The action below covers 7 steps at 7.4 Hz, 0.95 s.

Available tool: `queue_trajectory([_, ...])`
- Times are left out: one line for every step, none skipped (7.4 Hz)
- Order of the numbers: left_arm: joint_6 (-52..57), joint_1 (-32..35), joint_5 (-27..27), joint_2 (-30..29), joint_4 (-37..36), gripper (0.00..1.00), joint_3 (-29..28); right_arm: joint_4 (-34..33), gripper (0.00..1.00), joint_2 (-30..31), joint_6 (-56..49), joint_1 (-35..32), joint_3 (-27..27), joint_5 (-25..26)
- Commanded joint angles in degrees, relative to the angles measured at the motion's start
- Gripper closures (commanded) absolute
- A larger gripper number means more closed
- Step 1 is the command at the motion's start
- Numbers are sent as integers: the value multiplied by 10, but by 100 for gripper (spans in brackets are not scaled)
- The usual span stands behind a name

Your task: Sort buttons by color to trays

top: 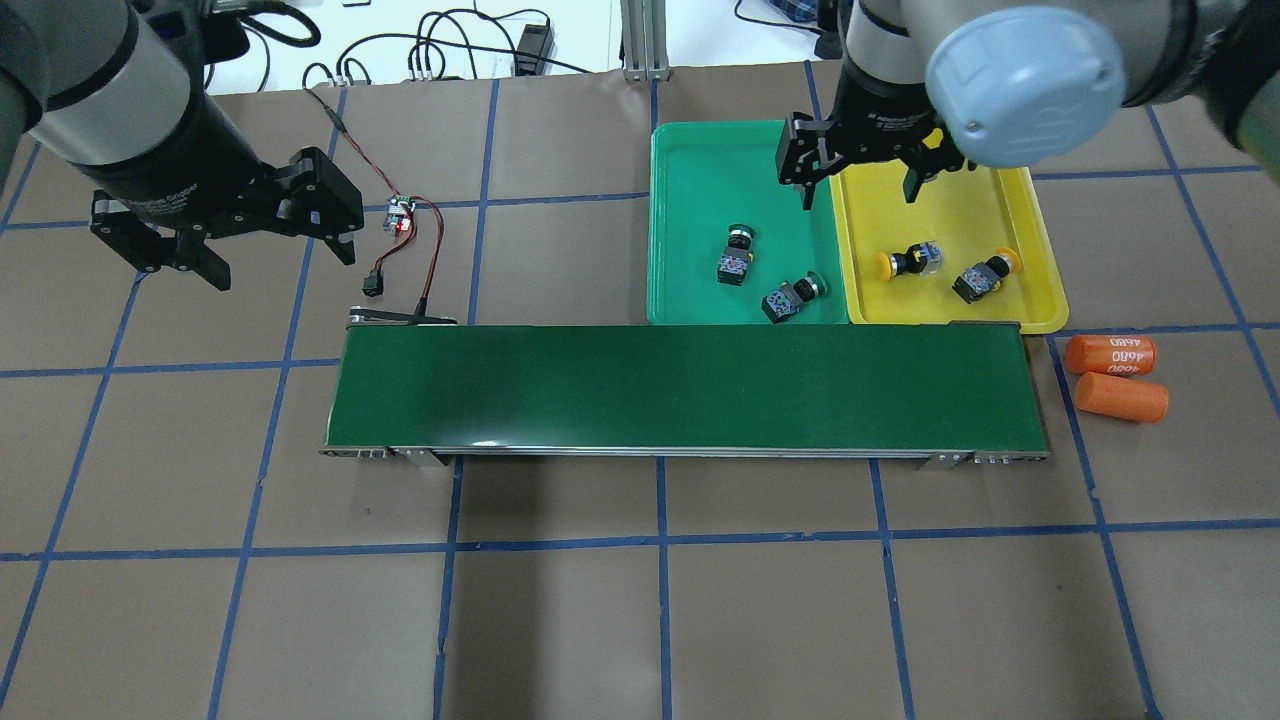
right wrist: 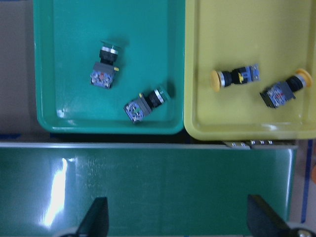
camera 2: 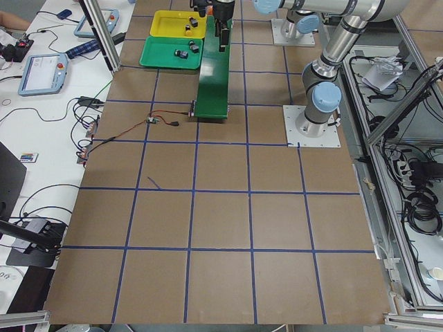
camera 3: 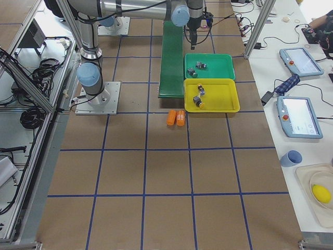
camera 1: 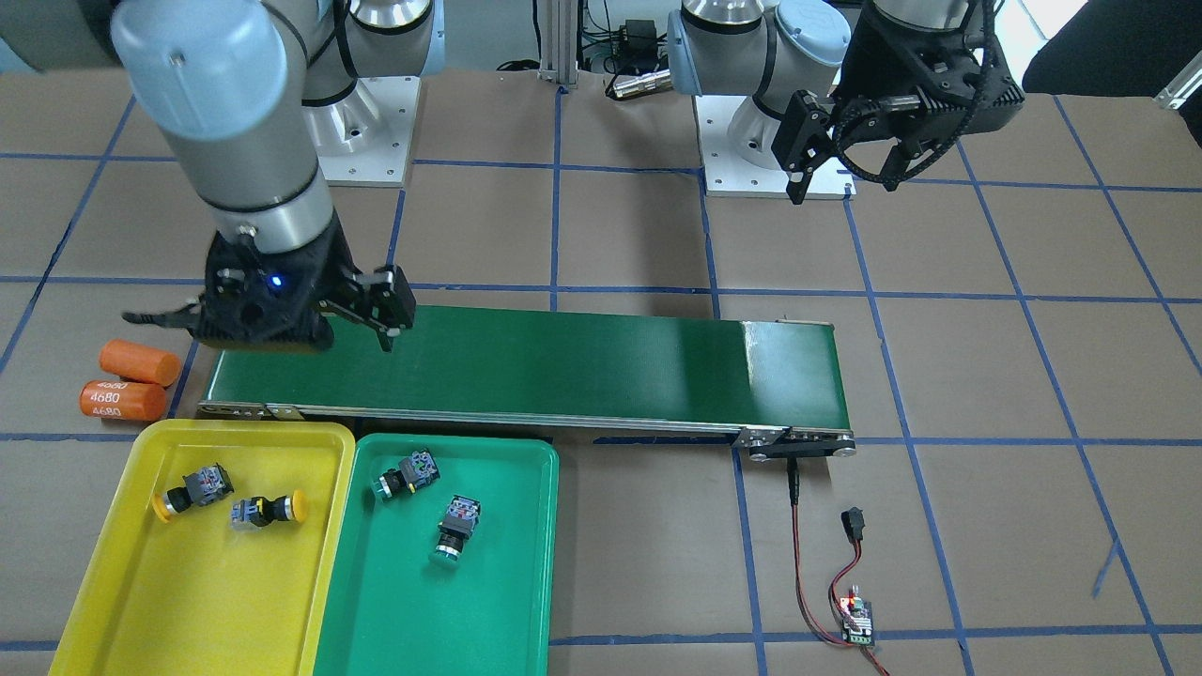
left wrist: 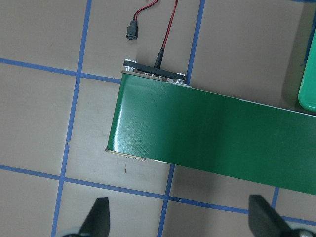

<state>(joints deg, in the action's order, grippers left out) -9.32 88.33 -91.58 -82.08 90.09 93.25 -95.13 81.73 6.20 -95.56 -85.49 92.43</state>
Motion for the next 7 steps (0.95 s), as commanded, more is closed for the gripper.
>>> queue_trajectory([1, 0, 0, 1, 0, 0, 0, 91, 0, 93, 0, 8, -5, 2])
queue_trajectory([1, 0, -1, 3, 0, 0, 0, 105, 0, 104, 0, 6, -6, 2])
queue_trajectory([1, 1, -3, 4, 10, 0, 2, 103, 0, 104, 0, 6, -6, -9])
queue_trajectory([1, -1, 1, 3, 4, 0, 5, 99, 0, 105, -3, 3, -6, -20])
queue_trajectory([1, -2, -6, 4, 4, 0, 3, 94, 0, 104, -33, 3, -8, -16])
queue_trajectory([1, -1, -5, 10, 4, 0, 11, 93, 0, 104, -48, 3, -9, -16])
queue_trajectory([2, 1, -6, 13, 7, 0, 15, 93, 0, 103, -46, 3, -9, -19])
